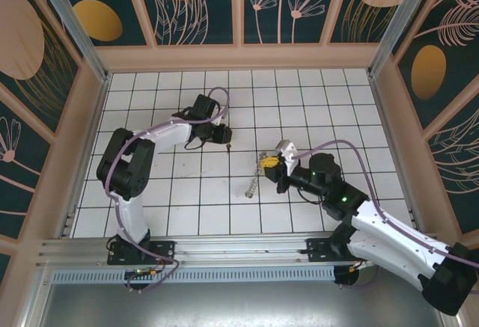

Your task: Put the keys on the keyring

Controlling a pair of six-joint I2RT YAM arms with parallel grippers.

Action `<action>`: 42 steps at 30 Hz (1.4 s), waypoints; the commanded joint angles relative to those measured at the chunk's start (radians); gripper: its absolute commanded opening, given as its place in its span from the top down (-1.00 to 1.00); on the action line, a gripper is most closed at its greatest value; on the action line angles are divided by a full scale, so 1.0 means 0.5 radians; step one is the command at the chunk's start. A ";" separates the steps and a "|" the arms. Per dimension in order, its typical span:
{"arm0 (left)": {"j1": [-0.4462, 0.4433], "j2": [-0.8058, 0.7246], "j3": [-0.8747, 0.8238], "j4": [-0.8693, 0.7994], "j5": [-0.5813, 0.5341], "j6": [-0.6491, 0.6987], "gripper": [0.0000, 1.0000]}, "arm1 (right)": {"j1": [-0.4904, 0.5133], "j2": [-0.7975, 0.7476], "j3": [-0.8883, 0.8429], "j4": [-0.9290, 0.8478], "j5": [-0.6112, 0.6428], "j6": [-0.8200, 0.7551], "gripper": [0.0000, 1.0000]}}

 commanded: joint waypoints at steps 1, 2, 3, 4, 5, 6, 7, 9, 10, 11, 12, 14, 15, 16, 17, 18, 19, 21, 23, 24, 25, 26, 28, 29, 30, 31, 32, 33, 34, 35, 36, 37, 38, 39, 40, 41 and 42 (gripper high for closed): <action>0.001 0.026 0.060 -0.071 -0.080 0.053 0.40 | -0.053 0.006 -0.034 0.231 -0.102 0.030 1.00; 0.001 0.032 0.055 -0.071 -0.093 0.059 0.40 | -0.061 0.008 -0.041 0.244 -0.116 0.034 1.00; 0.001 0.040 0.050 -0.076 -0.094 0.065 0.39 | -0.073 0.011 -0.047 0.259 -0.130 0.039 1.00; 0.001 0.053 0.048 -0.078 -0.090 0.068 0.40 | -0.083 0.018 -0.052 0.271 -0.142 0.040 1.00; 0.001 0.062 0.043 -0.068 -0.076 0.069 0.40 | -0.090 0.025 -0.055 0.279 -0.149 0.040 1.00; 0.002 0.071 0.035 -0.049 -0.062 0.063 0.40 | -0.096 0.035 -0.057 0.285 -0.155 0.038 1.00; 0.000 0.083 0.033 -0.036 -0.052 0.060 0.41 | -0.098 0.046 -0.058 0.289 -0.158 0.034 1.00; 0.001 0.107 0.042 -0.026 -0.049 0.057 0.42 | -0.103 0.065 -0.054 0.283 -0.155 0.032 1.00; 0.001 0.119 0.052 -0.020 -0.048 0.060 0.43 | -0.103 0.073 -0.056 0.283 -0.152 0.031 1.00; -0.001 0.133 0.064 -0.021 -0.044 0.065 0.45 | -0.103 0.076 -0.059 0.283 -0.152 0.031 1.00; 0.002 0.145 0.078 -0.029 -0.041 0.067 0.48 | -0.103 0.077 -0.062 0.283 -0.151 0.031 1.00; 0.001 0.165 0.096 -0.040 -0.040 0.077 0.52 | -0.103 0.075 -0.065 0.280 -0.149 0.031 1.00; 0.001 0.173 0.099 -0.038 -0.037 0.079 0.54 | -0.103 0.074 -0.067 0.283 -0.147 0.031 1.00; 0.003 0.178 0.102 -0.036 -0.035 0.080 0.57 | -0.105 0.073 -0.071 0.287 -0.146 0.031 1.00; 0.001 0.183 0.105 -0.040 -0.029 0.080 0.60 | -0.109 0.073 -0.074 0.293 -0.146 0.031 1.00; 0.001 0.187 0.110 -0.041 -0.022 0.081 0.63 | -0.111 0.077 -0.078 0.301 -0.148 0.034 1.00; 0.001 0.191 0.114 -0.041 -0.013 0.080 0.66 | -0.116 0.078 -0.082 0.309 -0.149 0.034 1.00; 0.001 0.199 0.125 -0.044 0.002 0.080 0.69 | -0.119 0.088 -0.089 0.322 -0.157 0.034 1.00; 0.000 0.213 0.133 -0.043 0.020 0.078 0.71 | -0.121 0.095 -0.089 0.326 -0.158 0.032 1.00; 0.001 0.220 0.138 -0.042 0.028 0.074 0.72 | -0.124 0.098 -0.089 0.321 -0.151 0.031 1.00; 0.001 0.221 0.143 -0.042 0.034 0.075 0.73 | -0.127 0.098 -0.092 0.317 -0.146 0.029 1.00; 0.001 0.227 0.145 -0.046 0.037 0.075 0.75 | -0.127 0.100 -0.095 0.316 -0.149 0.024 1.00; 0.001 0.240 0.146 -0.047 0.040 0.076 0.76 | -0.133 0.098 -0.103 0.319 -0.149 0.028 1.00; 0.000 0.244 0.147 -0.050 0.045 0.074 0.77 | -0.133 0.098 -0.108 0.320 -0.152 0.028 1.00; 0.001 0.245 0.148 -0.050 0.051 0.075 0.78 | -0.136 0.098 -0.111 0.317 -0.153 0.025 1.00; 0.001 0.246 0.148 -0.053 0.052 0.076 0.78 | -0.137 0.095 -0.111 0.314 -0.152 0.025 1.00; 0.001 0.247 0.151 -0.056 0.048 0.082 0.80 | -0.136 0.093 -0.113 0.313 -0.151 0.022 1.00; 0.001 0.245 0.154 -0.063 0.046 0.085 0.86 | -0.139 0.090 -0.116 0.310 -0.149 0.019 1.00; 0.001 0.247 0.159 -0.071 0.043 0.089 0.93 | -0.143 0.087 -0.117 0.310 -0.149 0.016 1.00; 0.001 0.244 0.165 -0.077 0.045 0.096 0.99 | -0.144 0.086 -0.117 0.308 -0.152 0.014 1.00; 0.001 0.240 0.166 -0.085 0.049 0.102 1.00 | -0.146 0.086 -0.117 0.306 -0.152 0.010 1.00; 0.001 0.232 0.175 -0.097 0.055 0.115 1.00 | -0.148 0.086 -0.117 0.304 -0.155 0.009 1.00; 0.000 0.221 0.181 -0.112 0.055 0.125 1.00 | -0.149 0.086 -0.114 0.301 -0.158 0.009 1.00; 0.001 0.202 0.182 -0.126 0.055 0.143 1.00 | -0.149 0.082 -0.112 0.298 -0.161 0.010 1.00; 0.001 0.169 0.179 -0.140 0.061 0.166 1.00 | -0.149 0.073 -0.109 0.292 -0.167 0.009 1.00; -0.001 0.133 0.173 -0.152 0.064 0.188 1.00 | -0.149 0.063 -0.105 0.287 -0.173 0.009 1.00; 0.001 0.085 0.162 -0.160 0.065 0.216 1.00 | -0.149 0.050 -0.099 0.281 -0.181 0.011 1.00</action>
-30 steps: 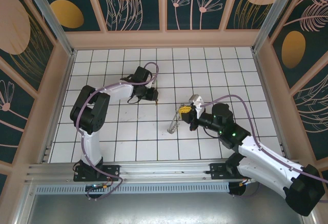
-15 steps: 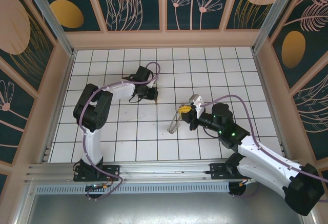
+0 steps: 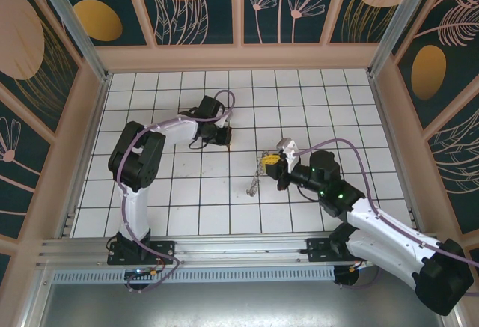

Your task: Put the keys on the keyring

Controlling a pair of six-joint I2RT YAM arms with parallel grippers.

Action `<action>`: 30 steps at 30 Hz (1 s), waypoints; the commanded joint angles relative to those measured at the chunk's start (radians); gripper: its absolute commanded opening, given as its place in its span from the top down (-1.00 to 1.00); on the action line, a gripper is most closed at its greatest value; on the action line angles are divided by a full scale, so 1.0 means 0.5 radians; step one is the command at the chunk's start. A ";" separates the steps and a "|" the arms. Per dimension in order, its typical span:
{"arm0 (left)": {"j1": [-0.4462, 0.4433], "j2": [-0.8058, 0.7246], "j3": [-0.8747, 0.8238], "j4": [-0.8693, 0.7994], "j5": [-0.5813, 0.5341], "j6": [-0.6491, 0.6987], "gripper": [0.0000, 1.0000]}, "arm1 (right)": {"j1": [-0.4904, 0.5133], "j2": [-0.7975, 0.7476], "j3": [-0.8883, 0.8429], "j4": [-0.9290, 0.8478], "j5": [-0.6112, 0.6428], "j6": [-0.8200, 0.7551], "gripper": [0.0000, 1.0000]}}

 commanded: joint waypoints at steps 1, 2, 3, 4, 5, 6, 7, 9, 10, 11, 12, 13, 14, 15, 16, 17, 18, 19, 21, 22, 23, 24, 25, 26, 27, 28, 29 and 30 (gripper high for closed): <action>0.001 -0.172 0.008 -0.099 0.048 0.131 1.00 | -0.017 -0.067 0.010 0.077 -0.064 0.000 1.00; 0.001 -0.233 -0.013 -0.096 0.066 0.157 1.00 | -0.017 -0.080 0.026 0.063 -0.079 0.000 1.00; 0.001 -0.306 -0.040 -0.084 0.103 0.195 1.00 | -0.014 -0.089 0.047 0.040 -0.098 -0.002 1.00; 0.001 -0.394 -0.089 -0.043 0.160 0.227 1.00 | -0.014 -0.099 0.069 0.019 -0.116 -0.008 1.00; 0.001 -0.482 -0.136 0.002 0.202 0.248 1.00 | -0.011 -0.107 0.086 0.001 -0.126 -0.015 1.00; 0.001 -0.572 -0.183 0.044 0.262 0.278 1.00 | -0.011 -0.119 0.110 -0.026 -0.138 -0.023 1.00; 0.001 -0.636 -0.221 0.075 0.318 0.305 1.00 | -0.008 -0.126 0.129 -0.050 -0.152 -0.030 1.00; 0.001 -0.855 -0.326 0.163 0.461 0.373 1.00 | -0.005 -0.135 0.179 -0.106 -0.184 -0.043 1.00; 0.001 -0.936 -0.374 0.211 0.520 0.395 1.00 | -0.002 -0.137 0.201 -0.127 -0.193 -0.047 1.00; 0.001 -1.025 -0.430 0.266 0.581 0.415 1.00 | 0.004 -0.141 0.222 -0.145 -0.201 -0.043 1.00; 0.002 -1.107 -0.472 0.303 0.639 0.424 1.00 | 0.009 -0.145 0.246 -0.159 -0.207 -0.043 1.00; 0.001 -1.166 -0.500 0.331 0.683 0.439 1.00 | 0.019 -0.147 0.265 -0.169 -0.207 -0.042 1.00; 0.001 -1.230 -0.529 0.351 0.732 0.454 1.00 | 0.033 -0.149 0.291 -0.183 -0.207 -0.043 1.00; 0.001 -1.287 -0.550 0.364 0.784 0.474 1.00 | 0.053 -0.152 0.317 -0.190 -0.204 -0.046 1.00; -0.002 -1.338 -0.574 0.377 0.822 0.491 1.00 | 0.074 -0.154 0.339 -0.196 -0.193 -0.053 1.00; -0.002 -1.398 -0.600 0.388 0.857 0.508 1.00 | 0.106 -0.152 0.369 -0.204 -0.182 -0.065 1.00; -0.005 -1.461 -0.625 0.396 0.881 0.531 1.00 | 0.138 -0.146 0.398 -0.220 -0.172 -0.080 1.00; -0.007 -1.514 -0.644 0.402 0.904 0.547 1.00 | 0.166 -0.137 0.427 -0.237 -0.158 -0.096 1.00; -0.014 -1.625 -0.679 0.405 0.959 0.567 1.00 | 0.242 -0.113 0.487 -0.276 -0.101 -0.137 1.00; -0.017 -1.669 -0.690 0.403 0.989 0.566 1.00 | 0.274 -0.098 0.511 -0.284 -0.083 -0.155 1.00; -0.019 -1.710 -0.696 0.397 1.022 0.566 1.00 | 0.304 -0.076 0.536 -0.286 -0.067 -0.173 1.00; -0.023 -1.748 -0.697 0.390 1.061 0.565 1.00 | 0.328 -0.058 0.559 -0.285 -0.053 -0.182 1.00; -0.025 -1.780 -0.698 0.389 1.091 0.558 1.00 | 0.348 -0.039 0.577 -0.273 -0.046 -0.186 1.00; -0.027 -1.820 -0.749 0.394 1.125 0.550 1.00 | 0.370 -0.019 0.594 -0.255 -0.035 -0.190 1.00; -0.030 -1.855 -0.762 0.396 1.150 0.540 1.00 | 0.391 -0.001 0.607 -0.234 -0.017 -0.191 1.00; -0.030 -1.880 -0.769 0.396 1.177 0.534 1.00 | 0.405 0.012 0.614 -0.216 -0.007 -0.190 1.00; -0.028 -1.902 -0.768 0.386 1.208 0.530 1.00 | 0.416 0.024 0.621 -0.195 -0.002 -0.187 1.00; -0.032 -1.920 -0.763 0.375 1.240 0.531 1.00 | 0.427 0.037 0.637 -0.176 -0.002 -0.184 1.00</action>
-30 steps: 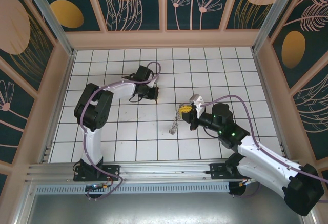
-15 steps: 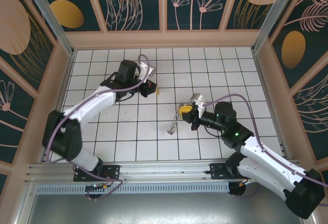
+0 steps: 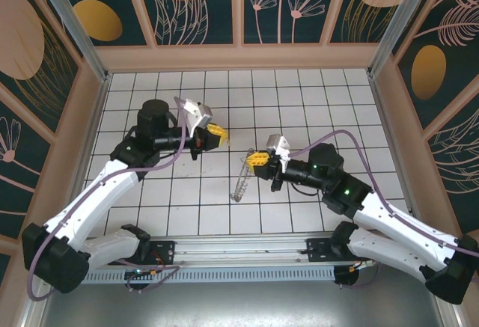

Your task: Put the keys on the keyring

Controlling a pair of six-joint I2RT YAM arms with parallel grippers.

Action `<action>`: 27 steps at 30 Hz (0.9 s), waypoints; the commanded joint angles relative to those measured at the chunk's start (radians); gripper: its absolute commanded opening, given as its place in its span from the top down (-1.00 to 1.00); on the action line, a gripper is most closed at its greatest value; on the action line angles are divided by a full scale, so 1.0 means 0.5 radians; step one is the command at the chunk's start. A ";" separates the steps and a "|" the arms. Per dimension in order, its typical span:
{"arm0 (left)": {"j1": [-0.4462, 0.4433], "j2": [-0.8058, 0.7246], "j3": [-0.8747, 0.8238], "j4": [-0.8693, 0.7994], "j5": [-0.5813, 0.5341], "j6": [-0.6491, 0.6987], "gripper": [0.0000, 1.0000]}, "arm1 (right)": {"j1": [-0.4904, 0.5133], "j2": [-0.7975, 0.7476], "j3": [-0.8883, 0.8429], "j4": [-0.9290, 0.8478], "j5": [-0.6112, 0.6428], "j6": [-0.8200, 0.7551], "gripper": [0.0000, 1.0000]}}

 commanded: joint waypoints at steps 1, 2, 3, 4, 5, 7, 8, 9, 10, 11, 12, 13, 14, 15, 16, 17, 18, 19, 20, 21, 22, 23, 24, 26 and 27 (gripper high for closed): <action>-0.012 -0.062 -0.014 0.015 0.204 0.026 1.00 | 0.037 0.029 0.100 0.133 0.062 -0.043 1.00; -0.013 -0.076 -0.008 0.002 0.239 0.030 1.00 | 0.044 0.037 0.117 0.141 0.063 -0.043 1.00; -0.013 -0.081 0.003 -0.022 0.273 0.040 1.00 | 0.055 0.045 0.127 0.151 0.062 -0.043 1.00; -0.015 -0.087 0.014 -0.044 0.303 0.046 1.00 | 0.062 0.050 0.140 0.157 0.063 -0.043 1.00; -0.016 -0.092 0.022 -0.062 0.337 0.049 1.00 | 0.070 0.054 0.148 0.167 0.065 -0.037 1.00; -0.019 -0.107 0.023 -0.074 0.378 0.047 1.00 | 0.077 0.063 0.159 0.182 0.067 -0.032 1.00; -0.021 -0.114 0.023 -0.074 0.395 0.045 1.00 | 0.078 0.072 0.160 0.185 0.068 -0.030 1.00; -0.022 -0.121 0.024 -0.068 0.410 0.041 1.00 | 0.081 0.082 0.164 0.186 0.071 -0.030 1.00; -0.028 -0.124 0.025 -0.060 0.414 0.034 1.00 | 0.081 0.093 0.166 0.189 0.074 -0.031 1.00; -0.034 -0.125 0.025 -0.054 0.415 0.031 1.00 | 0.084 0.103 0.168 0.196 0.073 -0.030 1.00; -0.048 -0.124 0.025 -0.050 0.416 0.029 1.00 | 0.085 0.114 0.170 0.203 0.074 -0.031 1.00; -0.057 -0.123 0.023 -0.044 0.412 0.026 1.00 | 0.084 0.124 0.170 0.208 0.074 -0.031 1.00; -0.070 -0.119 0.021 -0.038 0.412 0.023 1.00 | 0.087 0.138 0.177 0.214 0.079 -0.033 1.00; -0.086 -0.114 0.023 -0.034 0.412 0.023 1.00 | 0.087 0.148 0.178 0.217 0.082 -0.033 1.00; -0.102 -0.108 0.075 -0.031 0.407 0.024 1.00 | 0.087 0.155 0.181 0.223 0.087 -0.033 1.00; -0.119 -0.099 0.102 -0.037 0.404 0.023 1.00 | 0.087 0.169 0.184 0.222 0.096 -0.033 1.00; -0.133 -0.091 0.117 -0.048 0.400 0.033 1.00 | 0.087 0.179 0.194 0.221 0.104 -0.033 1.00; -0.143 -0.088 0.128 -0.055 0.394 0.038 1.00 | 0.087 0.182 0.198 0.223 0.108 -0.031 1.00; -0.153 -0.085 0.130 -0.056 0.384 0.040 1.00 | 0.089 0.182 0.199 0.231 0.108 -0.030 1.00; -0.159 -0.087 0.130 -0.053 0.381 0.040 1.00 | 0.087 0.182 0.196 0.236 0.111 -0.030 1.00; -0.166 -0.088 0.131 -0.051 0.371 0.037 1.00 | 0.087 0.178 0.193 0.242 0.114 -0.033 1.00; -0.170 -0.088 0.133 -0.052 0.362 0.036 1.00 | 0.087 0.177 0.189 0.242 0.118 -0.033 1.00; -0.176 -0.090 0.136 -0.055 0.357 0.034 1.00 | 0.087 0.177 0.188 0.241 0.122 -0.036 1.00; -0.190 -0.092 0.142 -0.066 0.339 0.036 1.00 | 0.087 0.173 0.179 0.248 0.118 -0.034 1.00; -0.196 -0.094 0.143 -0.073 0.330 0.037 1.00 | 0.087 0.171 0.175 0.254 0.118 -0.033 1.00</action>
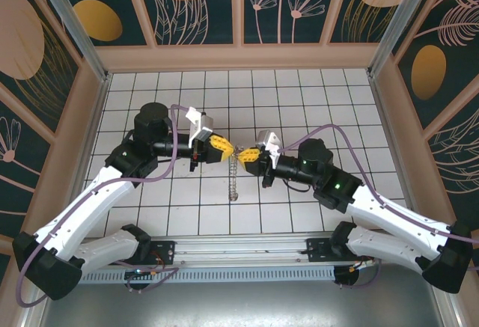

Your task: Put the keys on the keyring

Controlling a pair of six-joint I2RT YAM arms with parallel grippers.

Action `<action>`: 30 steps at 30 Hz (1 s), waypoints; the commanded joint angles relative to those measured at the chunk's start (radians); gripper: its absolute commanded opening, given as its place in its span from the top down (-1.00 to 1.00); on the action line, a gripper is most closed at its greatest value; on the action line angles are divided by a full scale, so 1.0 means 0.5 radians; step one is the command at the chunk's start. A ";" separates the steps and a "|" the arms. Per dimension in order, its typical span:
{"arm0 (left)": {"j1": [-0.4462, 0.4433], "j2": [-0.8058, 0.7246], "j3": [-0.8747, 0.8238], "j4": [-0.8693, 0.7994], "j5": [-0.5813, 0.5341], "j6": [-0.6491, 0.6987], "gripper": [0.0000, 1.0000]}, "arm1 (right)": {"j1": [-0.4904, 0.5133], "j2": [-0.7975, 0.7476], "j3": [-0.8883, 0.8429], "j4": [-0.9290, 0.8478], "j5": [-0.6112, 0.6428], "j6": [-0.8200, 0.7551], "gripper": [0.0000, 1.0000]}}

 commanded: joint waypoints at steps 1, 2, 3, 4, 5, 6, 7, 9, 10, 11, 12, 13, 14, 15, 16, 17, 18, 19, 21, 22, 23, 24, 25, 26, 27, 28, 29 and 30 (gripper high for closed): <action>-0.026 -0.010 0.060 -0.021 -0.013 0.027 1.00 | 0.017 -0.024 0.067 0.173 0.027 -0.032 1.00; -0.033 -0.010 0.057 -0.028 -0.026 0.031 1.00 | 0.017 -0.034 0.060 0.183 0.027 -0.029 1.00; -0.040 -0.013 0.056 -0.037 -0.038 0.034 1.00 | 0.017 -0.042 0.056 0.191 0.027 -0.028 1.00; -0.042 -0.013 0.053 -0.044 -0.048 0.037 1.00 | 0.017 -0.057 0.047 0.205 0.025 -0.023 1.00; -0.048 -0.016 0.050 -0.047 -0.054 0.040 1.00 | 0.017 -0.071 0.035 0.222 0.021 -0.022 1.00; -0.052 -0.016 0.051 -0.047 -0.063 0.043 1.00 | 0.017 -0.085 0.025 0.232 0.018 -0.018 1.00; -0.059 -0.013 0.047 -0.049 -0.072 0.046 1.00 | 0.016 -0.093 0.023 0.240 0.014 -0.015 1.00; -0.071 -0.008 0.046 -0.064 -0.103 0.059 1.00 | 0.015 -0.095 0.028 0.226 0.009 -0.021 1.00; -0.072 -0.004 0.046 -0.076 -0.117 0.071 1.00 | 0.017 -0.098 0.030 0.221 0.006 -0.021 1.00; -0.075 -0.001 0.043 -0.088 -0.128 0.085 1.00 | 0.015 -0.102 0.030 0.221 0.008 -0.022 1.00; -0.076 0.002 0.040 -0.097 -0.142 0.094 1.00 | 0.015 -0.104 0.027 0.221 0.007 -0.020 1.00; -0.079 0.005 0.038 -0.106 -0.155 0.102 1.00 | 0.016 -0.109 0.024 0.224 0.004 -0.019 1.00; -0.079 0.005 0.037 -0.108 -0.160 0.106 1.00 | 0.017 -0.112 0.024 0.224 0.000 -0.015 1.00; -0.082 0.004 0.037 -0.106 -0.166 0.107 1.00 | 0.017 -0.111 0.026 0.222 -0.005 -0.015 1.00; -0.084 0.005 0.040 -0.102 -0.170 0.106 1.00 | 0.017 -0.107 0.028 0.218 -0.009 -0.013 1.00; -0.085 0.005 0.041 -0.096 -0.172 0.104 1.00 | 0.017 -0.102 0.033 0.215 -0.012 -0.010 1.00; -0.085 0.005 0.046 -0.096 -0.174 0.107 1.00 | 0.018 -0.100 0.033 0.215 -0.012 -0.010 1.00; -0.085 0.005 0.048 -0.098 -0.180 0.107 1.00 | 0.017 -0.095 0.031 0.212 -0.012 -0.010 1.00; -0.087 0.003 0.052 -0.093 -0.182 0.105 1.00 | 0.017 -0.087 0.032 0.204 -0.015 -0.006 1.00; -0.086 0.000 0.052 -0.090 -0.186 0.102 1.00 | 0.017 -0.086 0.036 0.195 -0.015 -0.007 1.00; -0.086 -0.004 0.052 -0.087 -0.190 0.101 1.00 | 0.017 -0.085 0.036 0.190 -0.013 -0.006 1.00; -0.084 -0.009 0.053 -0.084 -0.193 0.098 1.00 | 0.018 -0.081 0.039 0.182 -0.012 -0.007 1.00; -0.086 -0.012 0.052 -0.081 -0.192 0.098 1.00 | 0.021 -0.082 0.039 0.178 -0.013 -0.007 1.00; -0.084 -0.013 0.052 -0.078 -0.195 0.095 1.00 | 0.020 -0.081 0.042 0.172 -0.012 -0.009 1.00; -0.086 -0.016 0.051 -0.072 -0.197 0.091 1.00 | 0.023 -0.075 0.048 0.163 -0.007 -0.010 1.00; -0.084 -0.019 0.048 -0.067 -0.200 0.089 1.00 | 0.022 -0.071 0.053 0.150 0.004 -0.012 1.00; -0.086 -0.022 0.045 -0.066 -0.207 0.088 1.00 | 0.023 -0.063 0.059 0.134 0.015 -0.013 1.00; -0.085 -0.025 0.045 -0.062 -0.216 0.089 1.00 | 0.023 -0.059 0.067 0.115 0.018 -0.017 1.00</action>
